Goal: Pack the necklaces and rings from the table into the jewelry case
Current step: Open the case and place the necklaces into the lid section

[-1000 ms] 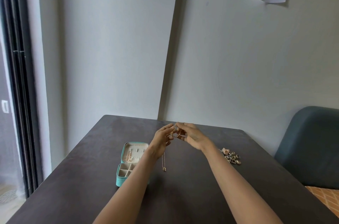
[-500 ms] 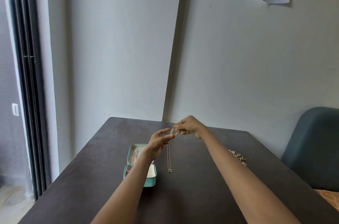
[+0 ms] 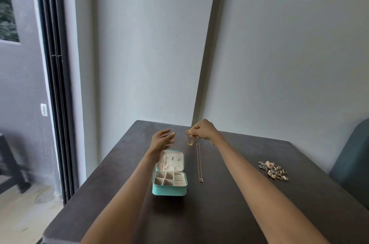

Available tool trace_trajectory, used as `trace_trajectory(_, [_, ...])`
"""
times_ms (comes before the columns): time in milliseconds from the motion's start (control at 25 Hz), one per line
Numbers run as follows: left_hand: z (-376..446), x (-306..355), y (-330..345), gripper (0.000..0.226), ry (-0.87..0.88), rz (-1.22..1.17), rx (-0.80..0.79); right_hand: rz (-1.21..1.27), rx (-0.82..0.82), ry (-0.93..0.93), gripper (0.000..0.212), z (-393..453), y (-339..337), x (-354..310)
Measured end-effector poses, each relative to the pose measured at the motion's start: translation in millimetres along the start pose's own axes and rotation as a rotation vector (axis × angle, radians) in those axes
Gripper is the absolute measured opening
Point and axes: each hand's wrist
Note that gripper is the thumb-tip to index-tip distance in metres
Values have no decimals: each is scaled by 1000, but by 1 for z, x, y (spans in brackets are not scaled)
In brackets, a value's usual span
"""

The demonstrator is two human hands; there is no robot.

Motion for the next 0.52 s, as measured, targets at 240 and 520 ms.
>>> trace_trajectory(240, [23,-29,-41,59,108,765,180,-33,-65,-60,15,-12,36,4])
trace_trajectory(520, [20,-34,-46,53,-38,702,61,-33,-253,-70,20,-35,53,-1])
Point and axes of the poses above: each hand's wrist, its own z-axis towards the middle knuckle, its own y-axis out of the palm, x = y × z, and after that the axes turned 14 degrees about x, right-handed
